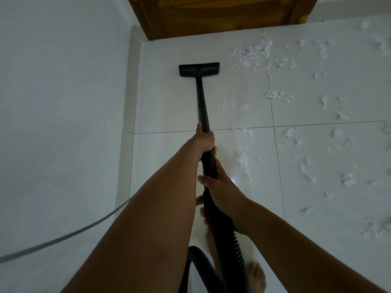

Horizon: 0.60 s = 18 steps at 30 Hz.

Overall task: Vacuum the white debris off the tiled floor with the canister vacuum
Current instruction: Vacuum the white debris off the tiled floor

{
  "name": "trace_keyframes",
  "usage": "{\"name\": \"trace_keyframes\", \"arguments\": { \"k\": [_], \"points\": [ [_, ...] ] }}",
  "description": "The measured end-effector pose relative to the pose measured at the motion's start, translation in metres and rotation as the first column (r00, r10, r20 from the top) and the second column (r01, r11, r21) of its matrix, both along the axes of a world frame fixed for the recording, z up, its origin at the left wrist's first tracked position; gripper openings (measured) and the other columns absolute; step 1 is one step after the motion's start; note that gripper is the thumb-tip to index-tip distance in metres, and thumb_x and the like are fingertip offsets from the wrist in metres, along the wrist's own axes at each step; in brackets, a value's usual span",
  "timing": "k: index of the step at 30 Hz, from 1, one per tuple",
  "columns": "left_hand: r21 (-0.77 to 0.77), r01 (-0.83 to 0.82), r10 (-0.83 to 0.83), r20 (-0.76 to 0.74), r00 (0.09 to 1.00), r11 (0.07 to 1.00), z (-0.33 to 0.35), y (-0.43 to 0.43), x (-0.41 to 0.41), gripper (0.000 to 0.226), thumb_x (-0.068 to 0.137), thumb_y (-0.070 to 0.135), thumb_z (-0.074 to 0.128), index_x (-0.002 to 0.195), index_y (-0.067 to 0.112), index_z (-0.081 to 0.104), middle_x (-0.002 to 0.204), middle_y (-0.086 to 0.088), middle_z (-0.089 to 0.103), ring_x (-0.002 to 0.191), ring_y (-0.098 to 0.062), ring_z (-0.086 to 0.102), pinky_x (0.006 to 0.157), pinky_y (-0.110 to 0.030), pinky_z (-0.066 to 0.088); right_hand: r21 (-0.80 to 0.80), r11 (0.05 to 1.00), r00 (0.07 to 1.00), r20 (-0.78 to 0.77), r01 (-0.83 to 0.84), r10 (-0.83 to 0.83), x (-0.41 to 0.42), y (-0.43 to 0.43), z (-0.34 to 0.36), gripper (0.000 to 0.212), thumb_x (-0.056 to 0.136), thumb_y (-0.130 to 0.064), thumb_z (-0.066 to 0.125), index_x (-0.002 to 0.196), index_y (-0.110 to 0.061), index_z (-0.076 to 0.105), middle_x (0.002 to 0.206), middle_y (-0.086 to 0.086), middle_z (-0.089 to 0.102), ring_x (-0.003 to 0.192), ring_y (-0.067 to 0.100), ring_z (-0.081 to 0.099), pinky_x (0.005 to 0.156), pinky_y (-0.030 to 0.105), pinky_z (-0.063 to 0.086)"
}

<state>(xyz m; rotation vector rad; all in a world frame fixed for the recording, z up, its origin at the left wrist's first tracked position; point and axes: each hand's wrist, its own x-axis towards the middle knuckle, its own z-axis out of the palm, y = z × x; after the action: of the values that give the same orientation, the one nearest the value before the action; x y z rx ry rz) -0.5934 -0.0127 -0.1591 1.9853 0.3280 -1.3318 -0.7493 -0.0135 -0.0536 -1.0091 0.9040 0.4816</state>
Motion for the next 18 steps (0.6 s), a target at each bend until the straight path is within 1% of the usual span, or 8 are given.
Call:
{"name": "trace_keyframes", "arguments": {
  "k": [2,5,7,9,12,14,16,18],
  "points": [
    [0.008,0.007,-0.007,0.012,1.0,1.0,0.0,0.0,-0.004,0.069,0.107,0.032,0.038,0.156,0.052,-0.007,0.081,-0.012,0.062,0.062,-0.02,0.059,0.079,-0.042,0.061,-0.012,0.999,0.999,-0.007,0.033,-0.034,-0.004,0.005,-0.002,0.065,0.108,-0.022,0.048,0.153,-0.061,0.022,0.084,0.018,0.063,0.057,0.021,0.062,0.051,0.031,0.054],
    [-0.006,-0.034,0.034,0.012,0.999,0.999,0.002,0.002,-0.018,0.068,0.108,0.032,0.038,0.157,0.053,-0.003,0.083,-0.012,0.061,0.06,-0.019,0.058,0.075,-0.041,0.06,-0.053,0.999,1.0,-0.018,0.005,-0.006,-0.013,0.01,-0.005,0.068,0.108,-0.019,0.046,0.154,-0.061,0.02,0.087,0.015,0.062,0.066,0.022,0.062,0.063,0.039,0.061],
    [0.0,-0.031,0.031,0.008,0.999,1.0,0.005,0.007,-0.033,0.067,0.108,0.032,0.037,0.158,0.051,-0.003,0.083,-0.011,0.06,0.058,-0.018,0.057,0.064,-0.037,0.06,-0.056,0.998,0.999,-0.029,-0.015,0.013,-0.026,0.013,-0.001,0.071,0.107,-0.016,0.046,0.155,-0.06,0.019,0.088,0.014,0.062,0.066,0.022,0.061,0.065,0.039,0.06],
    [0.011,-0.01,0.009,0.008,1.0,1.0,0.01,0.014,-0.052,0.067,0.109,0.03,0.036,0.158,0.048,-0.005,0.08,-0.012,0.06,0.055,-0.018,0.056,0.056,-0.033,0.055,-0.081,0.995,0.997,-0.042,-0.064,0.061,-0.044,0.016,0.004,0.072,0.107,-0.015,0.046,0.157,-0.057,0.015,0.09,0.014,0.063,0.066,0.02,0.062,0.057,0.032,0.06],
    [0.016,0.017,-0.017,-0.001,1.0,1.0,0.019,0.023,-0.084,0.068,0.109,0.028,0.035,0.159,0.046,-0.008,0.077,-0.013,0.061,0.055,-0.019,0.056,0.06,-0.035,0.057,-0.14,0.983,0.992,-0.052,-0.118,0.112,-0.074,0.022,0.012,0.072,0.108,-0.016,0.045,0.16,-0.051,0.01,0.091,0.013,0.065,0.057,0.014,0.06,0.042,0.02,0.049],
    [0.014,0.002,-0.002,-0.012,1.0,1.0,0.026,0.033,-0.105,0.068,0.109,0.028,0.035,0.159,0.046,-0.006,0.076,-0.013,0.06,0.055,-0.018,0.056,0.058,-0.034,0.057,-0.184,0.969,0.986,-0.054,-0.165,0.158,-0.093,0.03,0.014,0.072,0.108,-0.016,0.044,0.161,-0.049,0.009,0.093,0.01,0.067,0.055,0.011,0.059,0.04,0.017,0.047],
    [0.015,-0.014,0.014,-0.016,1.0,1.0,0.033,0.042,-0.127,0.066,0.109,0.029,0.036,0.16,0.046,-0.004,0.074,-0.012,0.06,0.054,-0.018,0.056,0.057,-0.033,0.057,-0.199,0.959,0.98,-0.051,-0.201,0.195,-0.114,0.041,0.016,0.073,0.106,-0.015,0.045,0.161,-0.048,0.009,0.094,0.012,0.069,0.057,0.015,0.062,0.047,0.022,0.052],
    [0.019,-0.016,0.016,-0.017,1.0,1.0,0.038,0.053,-0.151,0.065,0.109,0.03,0.036,0.16,0.045,-0.002,0.073,-0.012,0.06,0.053,-0.018,0.056,0.056,-0.033,0.057,-0.196,0.958,0.978,-0.058,-0.208,0.2,-0.138,0.051,0.019,0.072,0.104,-0.013,0.046,0.159,-0.047,0.015,0.101,0.018,0.069,0.064,0.021,0.065,0.055,0.03,0.057]
  ]
}}
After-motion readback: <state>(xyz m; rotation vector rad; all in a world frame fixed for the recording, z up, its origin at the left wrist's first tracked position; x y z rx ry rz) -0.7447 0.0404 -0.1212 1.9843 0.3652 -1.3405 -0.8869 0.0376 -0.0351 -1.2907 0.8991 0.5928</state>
